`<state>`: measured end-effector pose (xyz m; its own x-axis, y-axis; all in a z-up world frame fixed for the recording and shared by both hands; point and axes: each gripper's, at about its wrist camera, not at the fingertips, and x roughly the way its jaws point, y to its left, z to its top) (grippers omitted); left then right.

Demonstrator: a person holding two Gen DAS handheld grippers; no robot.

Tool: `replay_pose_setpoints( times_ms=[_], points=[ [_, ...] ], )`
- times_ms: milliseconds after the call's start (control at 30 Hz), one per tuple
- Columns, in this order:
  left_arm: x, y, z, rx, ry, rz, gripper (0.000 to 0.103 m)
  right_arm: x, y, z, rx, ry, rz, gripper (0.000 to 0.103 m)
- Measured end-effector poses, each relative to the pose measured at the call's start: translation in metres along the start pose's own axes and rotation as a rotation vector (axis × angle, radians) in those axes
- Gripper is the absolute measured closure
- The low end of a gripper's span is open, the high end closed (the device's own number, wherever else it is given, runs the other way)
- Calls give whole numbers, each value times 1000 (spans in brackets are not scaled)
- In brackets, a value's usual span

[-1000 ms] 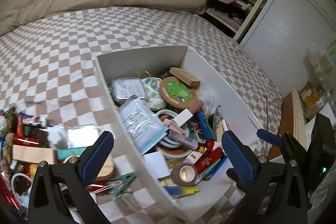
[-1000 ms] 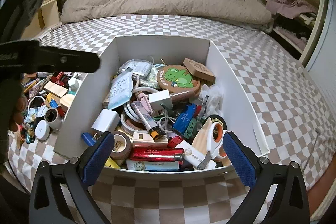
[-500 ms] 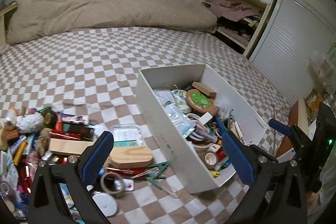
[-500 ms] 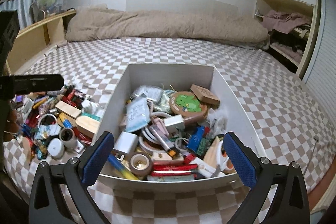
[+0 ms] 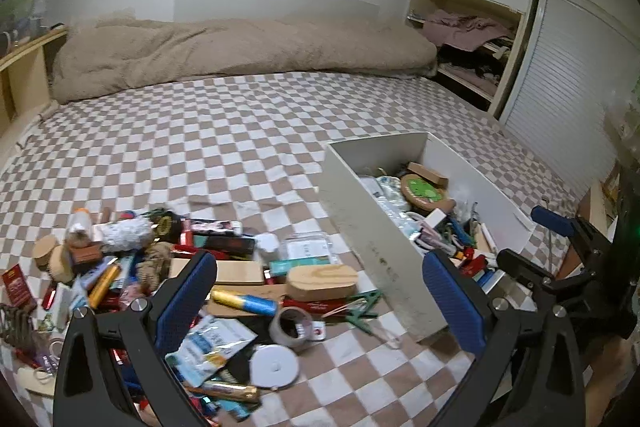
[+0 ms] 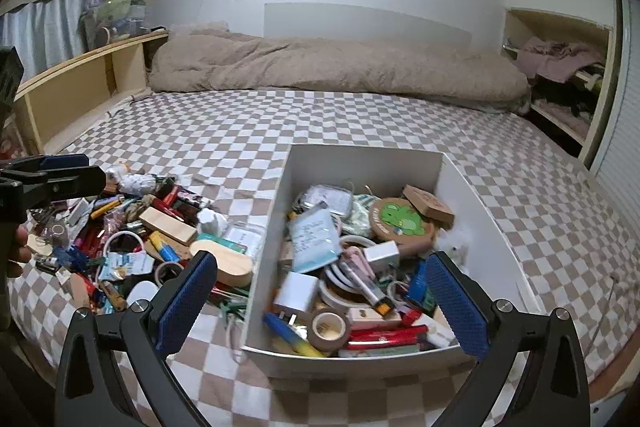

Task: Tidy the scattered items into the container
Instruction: 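Withdraw both tools from the box back over the pile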

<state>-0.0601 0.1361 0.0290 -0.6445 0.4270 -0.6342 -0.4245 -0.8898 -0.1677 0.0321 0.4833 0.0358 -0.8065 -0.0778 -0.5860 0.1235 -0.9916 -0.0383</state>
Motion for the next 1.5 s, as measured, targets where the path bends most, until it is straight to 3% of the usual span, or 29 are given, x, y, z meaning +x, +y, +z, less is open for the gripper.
replay_pose_setpoints(
  times_ms=[300,1000,1500],
  points=[
    [-18,36,-12,-38,-9,52,0,-8,16,7,39,-81,27,0],
    [-42,111,-36,-124,-35,133,0,6,49,16,22,-75,46,0],
    [-52,141,-56,-122,-71,186,0,15,92,3,-34,-196,138,0]
  ],
)
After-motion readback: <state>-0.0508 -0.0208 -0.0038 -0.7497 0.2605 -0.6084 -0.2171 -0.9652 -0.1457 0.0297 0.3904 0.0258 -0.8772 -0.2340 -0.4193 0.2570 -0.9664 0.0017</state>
